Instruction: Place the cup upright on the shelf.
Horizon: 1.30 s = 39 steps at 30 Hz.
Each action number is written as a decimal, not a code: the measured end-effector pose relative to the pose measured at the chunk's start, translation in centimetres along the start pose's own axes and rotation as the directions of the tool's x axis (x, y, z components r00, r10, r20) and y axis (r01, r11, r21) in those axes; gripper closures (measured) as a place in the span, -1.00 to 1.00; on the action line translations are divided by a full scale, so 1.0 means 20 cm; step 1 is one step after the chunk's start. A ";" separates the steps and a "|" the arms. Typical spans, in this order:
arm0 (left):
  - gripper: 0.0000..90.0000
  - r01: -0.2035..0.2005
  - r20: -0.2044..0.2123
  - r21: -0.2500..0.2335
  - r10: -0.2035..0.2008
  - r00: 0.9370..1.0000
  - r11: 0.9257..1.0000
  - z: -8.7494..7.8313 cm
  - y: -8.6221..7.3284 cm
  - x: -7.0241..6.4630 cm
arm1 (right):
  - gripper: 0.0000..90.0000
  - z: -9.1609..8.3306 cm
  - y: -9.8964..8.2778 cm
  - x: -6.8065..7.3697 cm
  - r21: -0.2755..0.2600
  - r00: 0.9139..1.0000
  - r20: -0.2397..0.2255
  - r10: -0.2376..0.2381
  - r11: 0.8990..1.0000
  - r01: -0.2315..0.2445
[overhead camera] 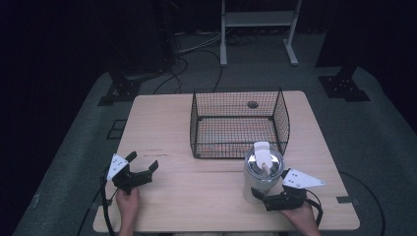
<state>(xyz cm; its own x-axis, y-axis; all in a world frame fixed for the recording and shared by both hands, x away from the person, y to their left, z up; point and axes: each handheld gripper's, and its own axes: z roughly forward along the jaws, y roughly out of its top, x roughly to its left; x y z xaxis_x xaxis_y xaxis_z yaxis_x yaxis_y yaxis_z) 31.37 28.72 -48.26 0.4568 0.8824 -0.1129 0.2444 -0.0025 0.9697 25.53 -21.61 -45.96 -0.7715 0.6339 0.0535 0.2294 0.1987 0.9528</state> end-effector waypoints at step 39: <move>-1.00 0.001 -0.001 0.002 -0.001 1.000 1.000 0.00 0.00 0.00 | -0.79 0.01 0.07 -0.07 -0.066 0.998 -0.055 0.027 0.997 -0.030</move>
<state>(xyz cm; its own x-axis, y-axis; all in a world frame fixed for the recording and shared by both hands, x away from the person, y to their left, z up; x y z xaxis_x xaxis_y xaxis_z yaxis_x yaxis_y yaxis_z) 31.37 28.72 -48.26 0.4557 0.8828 -0.1141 0.2467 -0.0021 0.9691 27.04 -22.09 -44.70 -0.7967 0.5969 0.0952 0.2130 0.1299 0.9684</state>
